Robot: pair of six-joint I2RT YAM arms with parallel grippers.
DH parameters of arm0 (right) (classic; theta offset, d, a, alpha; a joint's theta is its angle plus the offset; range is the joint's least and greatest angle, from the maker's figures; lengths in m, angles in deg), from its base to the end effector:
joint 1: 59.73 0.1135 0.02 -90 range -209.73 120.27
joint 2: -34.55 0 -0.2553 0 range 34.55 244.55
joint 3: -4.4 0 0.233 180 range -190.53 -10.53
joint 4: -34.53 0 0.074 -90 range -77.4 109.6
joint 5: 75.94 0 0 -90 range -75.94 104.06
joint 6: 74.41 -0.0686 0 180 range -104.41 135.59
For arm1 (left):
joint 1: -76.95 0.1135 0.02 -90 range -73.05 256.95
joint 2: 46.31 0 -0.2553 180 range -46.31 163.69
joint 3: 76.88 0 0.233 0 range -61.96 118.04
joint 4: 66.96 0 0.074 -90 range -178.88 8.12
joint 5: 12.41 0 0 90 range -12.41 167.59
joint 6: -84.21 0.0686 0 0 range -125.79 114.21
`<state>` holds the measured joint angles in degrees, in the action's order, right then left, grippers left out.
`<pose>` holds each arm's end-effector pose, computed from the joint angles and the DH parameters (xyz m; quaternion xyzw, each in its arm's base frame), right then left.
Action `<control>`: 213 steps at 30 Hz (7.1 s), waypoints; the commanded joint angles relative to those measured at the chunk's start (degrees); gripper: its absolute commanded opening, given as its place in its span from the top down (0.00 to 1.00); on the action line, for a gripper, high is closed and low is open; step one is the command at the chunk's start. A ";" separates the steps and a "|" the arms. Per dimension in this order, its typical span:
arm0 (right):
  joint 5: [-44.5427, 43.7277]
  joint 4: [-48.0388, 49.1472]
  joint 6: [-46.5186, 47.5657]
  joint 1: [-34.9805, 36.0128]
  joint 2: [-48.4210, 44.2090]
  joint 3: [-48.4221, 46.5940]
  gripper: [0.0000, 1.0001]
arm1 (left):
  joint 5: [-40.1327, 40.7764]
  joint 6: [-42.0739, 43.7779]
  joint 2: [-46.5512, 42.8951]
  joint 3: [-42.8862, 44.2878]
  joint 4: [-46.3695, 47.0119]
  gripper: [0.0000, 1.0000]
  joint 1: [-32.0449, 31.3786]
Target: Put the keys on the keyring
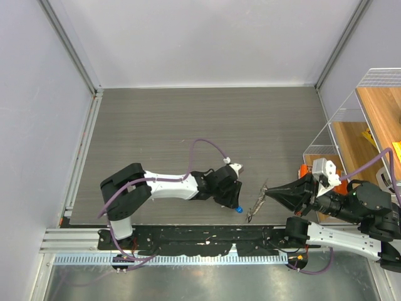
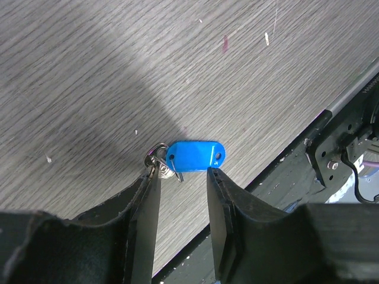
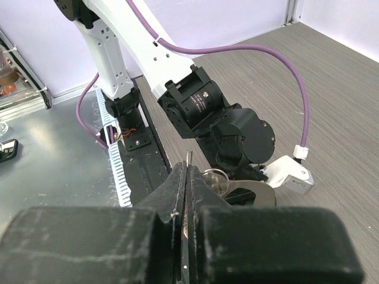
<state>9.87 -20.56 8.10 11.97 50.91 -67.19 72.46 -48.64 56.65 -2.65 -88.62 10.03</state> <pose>0.0206 0.0462 0.3772 -0.3532 0.6116 0.4310 0.5616 0.1403 -0.3449 0.1407 0.2108 0.9161 -0.3011 0.1603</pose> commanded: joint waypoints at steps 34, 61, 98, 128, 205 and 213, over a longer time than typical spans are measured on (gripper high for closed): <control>3.30 1.67 0.90 0.37 -3.09 -0.03 0.95 | 4.16 12.25 -16.28 0.46 -3.72 1.00 -1.72; 4.36 2.37 -0.42 0.37 -2.29 1.82 0.95 | 10.58 5.15 -4.26 7.83 -13.38 0.51 -3.57; 4.80 1.14 -1.30 0.37 -5.28 2.70 0.95 | 9.26 2.42 7.78 17.16 -20.33 0.69 -4.36; 4.36 0.79 -1.83 0.37 -4.85 1.73 0.95 | 13.39 12.80 -7.25 11.08 -18.03 0.98 -6.83; 6.99 0.26 -1.39 0.37 -4.67 3.67 0.95 | 16.46 22.63 -15.93 4.77 -13.56 1.00 -9.99; 10.51 1.22 -0.07 0.37 -2.04 4.28 0.94 | 17.16 30.45 -27.18 -0.85 -8.29 1.00 -13.15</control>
<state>17.68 -22.92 6.83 12.16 46.76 -62.67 88.16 -24.31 35.56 -1.23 -102.87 -1.07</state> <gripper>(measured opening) 0.060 0.035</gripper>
